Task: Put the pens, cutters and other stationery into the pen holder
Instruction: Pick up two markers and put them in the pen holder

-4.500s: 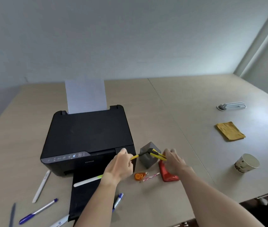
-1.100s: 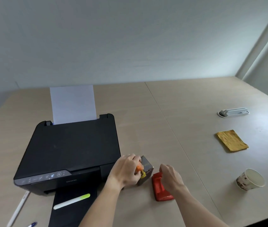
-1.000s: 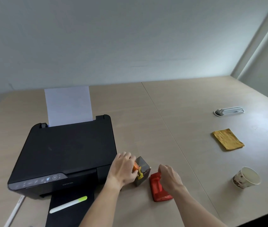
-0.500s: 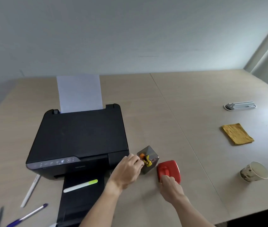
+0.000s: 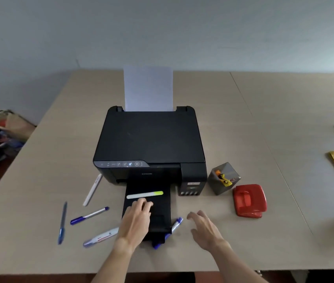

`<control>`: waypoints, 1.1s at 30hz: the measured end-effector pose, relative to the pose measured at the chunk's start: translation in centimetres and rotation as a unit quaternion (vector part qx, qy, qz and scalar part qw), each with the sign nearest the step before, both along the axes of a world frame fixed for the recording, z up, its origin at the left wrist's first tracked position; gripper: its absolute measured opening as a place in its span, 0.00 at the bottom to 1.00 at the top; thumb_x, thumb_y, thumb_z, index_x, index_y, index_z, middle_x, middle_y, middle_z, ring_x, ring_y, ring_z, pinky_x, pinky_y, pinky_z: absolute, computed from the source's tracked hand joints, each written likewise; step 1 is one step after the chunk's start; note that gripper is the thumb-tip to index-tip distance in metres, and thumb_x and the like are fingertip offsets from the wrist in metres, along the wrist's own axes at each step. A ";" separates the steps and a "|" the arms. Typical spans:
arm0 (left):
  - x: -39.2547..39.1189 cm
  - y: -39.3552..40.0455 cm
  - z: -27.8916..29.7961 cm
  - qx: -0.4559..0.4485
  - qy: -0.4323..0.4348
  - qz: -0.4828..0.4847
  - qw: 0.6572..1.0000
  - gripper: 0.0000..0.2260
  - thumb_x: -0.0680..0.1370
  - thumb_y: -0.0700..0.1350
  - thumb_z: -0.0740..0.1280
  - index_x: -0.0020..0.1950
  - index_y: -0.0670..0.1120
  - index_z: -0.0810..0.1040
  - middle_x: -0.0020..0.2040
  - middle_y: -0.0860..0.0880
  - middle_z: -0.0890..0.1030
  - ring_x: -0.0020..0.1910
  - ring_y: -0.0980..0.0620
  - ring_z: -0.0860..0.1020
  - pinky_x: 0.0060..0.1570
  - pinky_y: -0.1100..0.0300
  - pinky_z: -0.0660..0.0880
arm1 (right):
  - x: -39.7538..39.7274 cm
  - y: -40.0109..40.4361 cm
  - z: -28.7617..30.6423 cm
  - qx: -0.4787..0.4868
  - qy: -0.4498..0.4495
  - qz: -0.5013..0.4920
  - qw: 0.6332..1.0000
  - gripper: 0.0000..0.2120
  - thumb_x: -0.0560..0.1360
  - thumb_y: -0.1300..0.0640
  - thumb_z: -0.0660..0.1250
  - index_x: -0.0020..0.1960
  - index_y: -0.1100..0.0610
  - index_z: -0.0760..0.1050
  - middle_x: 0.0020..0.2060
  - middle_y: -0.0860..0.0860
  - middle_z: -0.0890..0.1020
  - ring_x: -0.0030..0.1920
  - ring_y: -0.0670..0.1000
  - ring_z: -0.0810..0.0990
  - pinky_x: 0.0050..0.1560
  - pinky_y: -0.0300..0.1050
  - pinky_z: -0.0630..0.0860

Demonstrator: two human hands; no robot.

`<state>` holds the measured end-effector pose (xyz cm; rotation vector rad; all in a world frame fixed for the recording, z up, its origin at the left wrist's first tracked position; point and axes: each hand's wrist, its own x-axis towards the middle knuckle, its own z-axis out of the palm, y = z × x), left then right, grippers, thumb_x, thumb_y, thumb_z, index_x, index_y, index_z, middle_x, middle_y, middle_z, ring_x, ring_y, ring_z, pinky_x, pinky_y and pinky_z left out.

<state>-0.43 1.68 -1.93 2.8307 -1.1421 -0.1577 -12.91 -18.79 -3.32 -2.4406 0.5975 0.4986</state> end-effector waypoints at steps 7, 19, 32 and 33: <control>2.5 2.1 -1.0 0.033 0.007 0.050 0.998 0.24 0.81 0.44 0.63 0.76 0.45 0.62 0.72 0.45 0.71 0.56 0.45 0.79 0.52 0.52 0.77 | 0.9 4.2 -1.4 -0.010 -0.004 0.040 0.999 0.22 0.74 0.67 0.63 0.64 0.49 0.65 0.64 0.55 0.63 0.56 0.61 0.76 0.55 0.52 0.77; 4.0 1.1 -0.7 0.105 0.034 0.096 0.989 0.14 0.75 0.37 0.69 0.60 0.46 0.73 0.55 0.46 0.77 0.53 0.47 0.74 0.52 0.56 0.73 | -1.3 4.4 -2.5 -0.047 -0.017 0.034 0.998 0.11 0.75 0.64 0.64 0.55 0.52 0.73 0.51 0.49 0.73 0.54 0.53 0.74 0.58 0.45 0.71; 1.8 -4.1 0.4 -0.067 0.090 -0.090 0.990 0.14 0.75 0.31 0.57 0.51 0.49 0.72 0.44 0.51 0.79 0.39 0.51 0.73 0.43 0.60 0.71 | -5.2 -5.9 2.2 -0.140 -0.098 -0.121 0.978 0.05 0.78 0.63 0.62 0.52 0.55 0.73 0.42 0.48 0.73 0.39 0.50 0.74 0.42 0.41 0.68; 1.6 -5.2 0.8 -0.084 0.094 -0.110 0.986 0.13 0.75 0.32 0.57 0.50 0.49 0.72 0.43 0.51 0.78 0.39 0.51 0.73 0.43 0.61 0.70 | -5.5 -6.7 3.0 -0.158 -0.119 -0.133 0.971 0.07 0.78 0.65 0.62 0.52 0.55 0.74 0.42 0.48 0.74 0.38 0.49 0.72 0.41 0.41 0.67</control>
